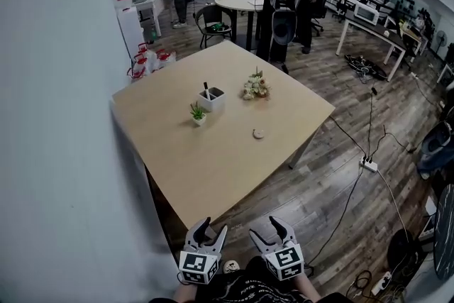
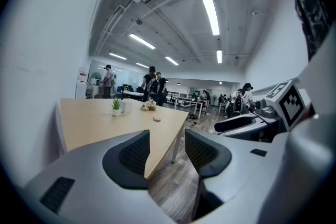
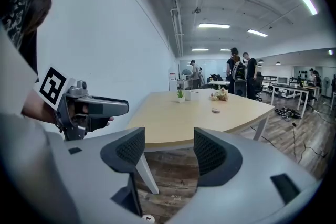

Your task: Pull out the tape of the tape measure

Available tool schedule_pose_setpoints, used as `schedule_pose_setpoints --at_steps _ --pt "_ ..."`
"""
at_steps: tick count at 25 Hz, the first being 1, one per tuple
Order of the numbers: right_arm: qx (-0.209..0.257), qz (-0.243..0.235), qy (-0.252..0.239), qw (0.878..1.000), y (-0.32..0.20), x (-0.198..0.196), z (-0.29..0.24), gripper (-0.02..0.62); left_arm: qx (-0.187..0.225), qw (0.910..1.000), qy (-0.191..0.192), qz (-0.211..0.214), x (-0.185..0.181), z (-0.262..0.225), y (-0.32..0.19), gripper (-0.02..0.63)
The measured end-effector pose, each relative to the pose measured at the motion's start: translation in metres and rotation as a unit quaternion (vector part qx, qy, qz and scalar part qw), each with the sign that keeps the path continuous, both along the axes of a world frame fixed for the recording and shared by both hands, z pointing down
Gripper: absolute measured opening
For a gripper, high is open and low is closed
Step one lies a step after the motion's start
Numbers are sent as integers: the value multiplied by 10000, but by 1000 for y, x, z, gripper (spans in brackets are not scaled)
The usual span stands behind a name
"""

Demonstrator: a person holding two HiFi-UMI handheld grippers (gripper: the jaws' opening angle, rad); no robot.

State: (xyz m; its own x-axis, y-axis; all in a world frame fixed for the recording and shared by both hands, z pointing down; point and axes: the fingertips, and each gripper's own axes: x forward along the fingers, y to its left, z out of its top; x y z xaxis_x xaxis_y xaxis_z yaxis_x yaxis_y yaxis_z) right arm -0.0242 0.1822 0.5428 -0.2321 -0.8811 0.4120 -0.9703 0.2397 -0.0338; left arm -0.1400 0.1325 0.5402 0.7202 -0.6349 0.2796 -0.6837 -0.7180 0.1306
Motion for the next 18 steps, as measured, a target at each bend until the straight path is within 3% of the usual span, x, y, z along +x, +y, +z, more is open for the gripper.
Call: schedule_pose_setpoints --at_steps 9,18 --pt "-9 136 -34 9999 -42 25 12 291 -58 10000 -19 -77 7 11 -35 213" --pt "-117 -123 -43 9998 -121 69 23 291 -288 9980 -110 -545 32 24 -100 213"
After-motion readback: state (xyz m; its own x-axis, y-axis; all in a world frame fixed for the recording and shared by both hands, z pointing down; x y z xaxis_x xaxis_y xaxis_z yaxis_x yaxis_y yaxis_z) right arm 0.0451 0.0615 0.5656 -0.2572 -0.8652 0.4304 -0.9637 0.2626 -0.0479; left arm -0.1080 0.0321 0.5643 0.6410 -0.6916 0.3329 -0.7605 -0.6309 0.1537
